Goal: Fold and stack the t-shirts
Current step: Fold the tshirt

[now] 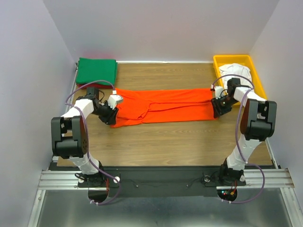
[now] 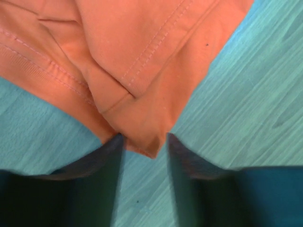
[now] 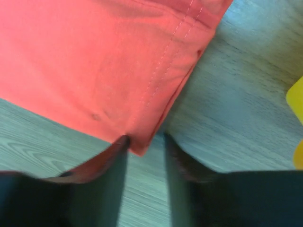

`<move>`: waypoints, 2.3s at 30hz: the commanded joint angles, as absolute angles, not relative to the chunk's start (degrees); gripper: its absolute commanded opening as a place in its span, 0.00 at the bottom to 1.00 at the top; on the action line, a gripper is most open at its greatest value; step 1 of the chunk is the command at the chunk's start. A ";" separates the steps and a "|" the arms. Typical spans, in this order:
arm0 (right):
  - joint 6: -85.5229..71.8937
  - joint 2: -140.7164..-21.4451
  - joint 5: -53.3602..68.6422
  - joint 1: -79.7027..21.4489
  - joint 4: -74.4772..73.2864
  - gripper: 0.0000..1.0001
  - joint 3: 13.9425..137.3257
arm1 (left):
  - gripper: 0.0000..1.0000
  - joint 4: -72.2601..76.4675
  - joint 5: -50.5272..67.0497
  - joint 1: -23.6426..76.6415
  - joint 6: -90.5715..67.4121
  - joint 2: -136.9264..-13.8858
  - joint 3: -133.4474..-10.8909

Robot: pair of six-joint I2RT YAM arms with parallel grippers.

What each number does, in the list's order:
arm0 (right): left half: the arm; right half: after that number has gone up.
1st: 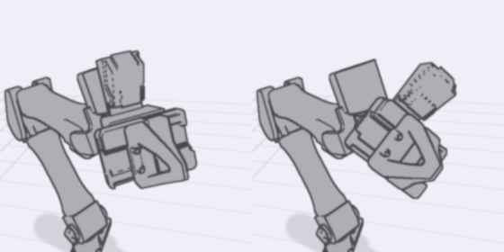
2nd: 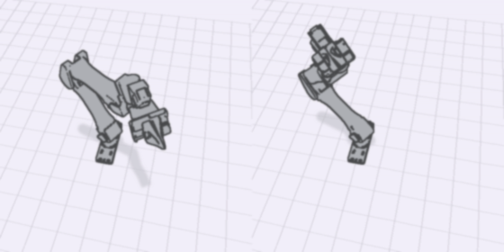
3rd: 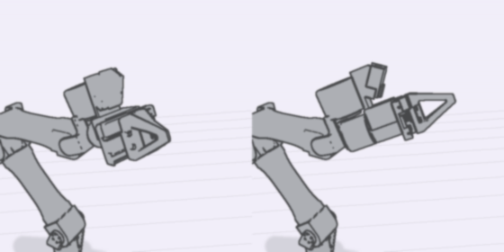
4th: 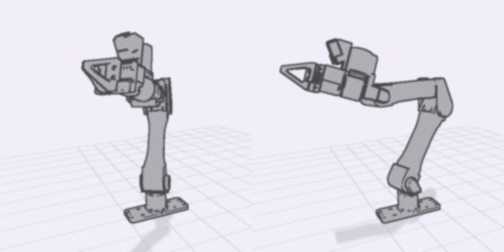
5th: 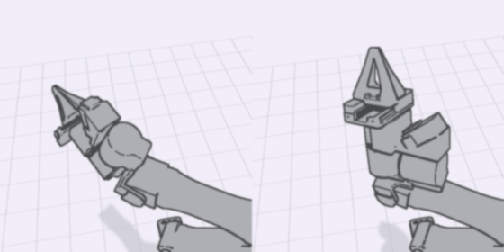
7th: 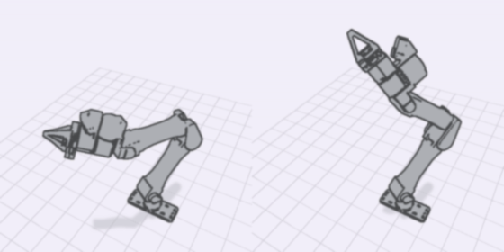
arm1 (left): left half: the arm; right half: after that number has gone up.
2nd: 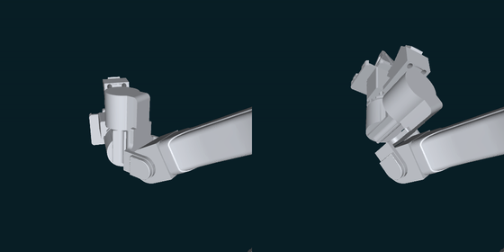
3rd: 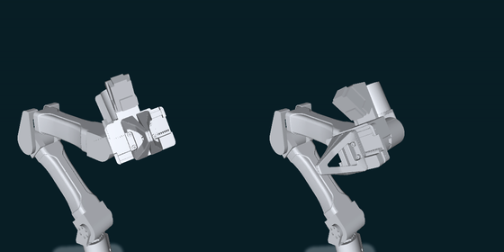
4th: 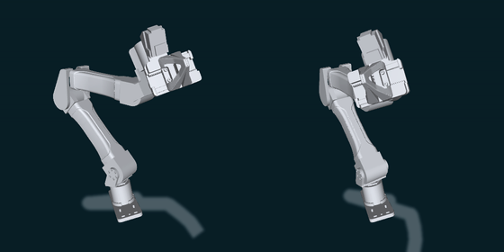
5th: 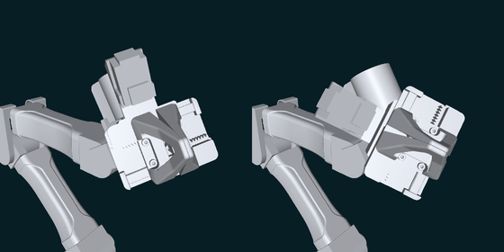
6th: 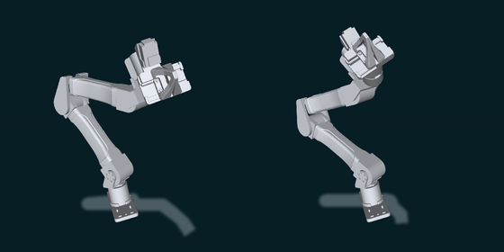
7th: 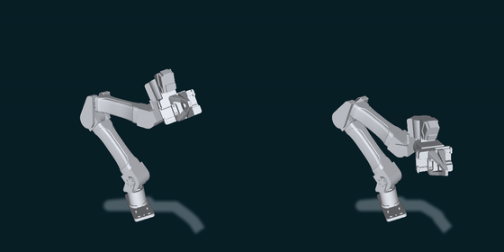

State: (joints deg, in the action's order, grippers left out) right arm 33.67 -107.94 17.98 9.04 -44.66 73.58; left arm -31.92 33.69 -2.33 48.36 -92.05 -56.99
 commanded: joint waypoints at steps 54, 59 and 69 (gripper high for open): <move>47.46 -108.72 25.49 7.56 -49.39 0.51 88.07 | 0.52 -34.72 28.92 11.60 44.12 -105.47 -78.84; 48.60 -109.68 24.35 6.24 -48.43 0.52 86.31 | 0.49 -34.54 28.74 11.86 44.30 -106.87 -77.96; 48.34 -111.80 20.48 5.80 -45.62 0.51 84.64 | 0.33 -34.28 28.92 12.57 43.86 -107.67 -78.05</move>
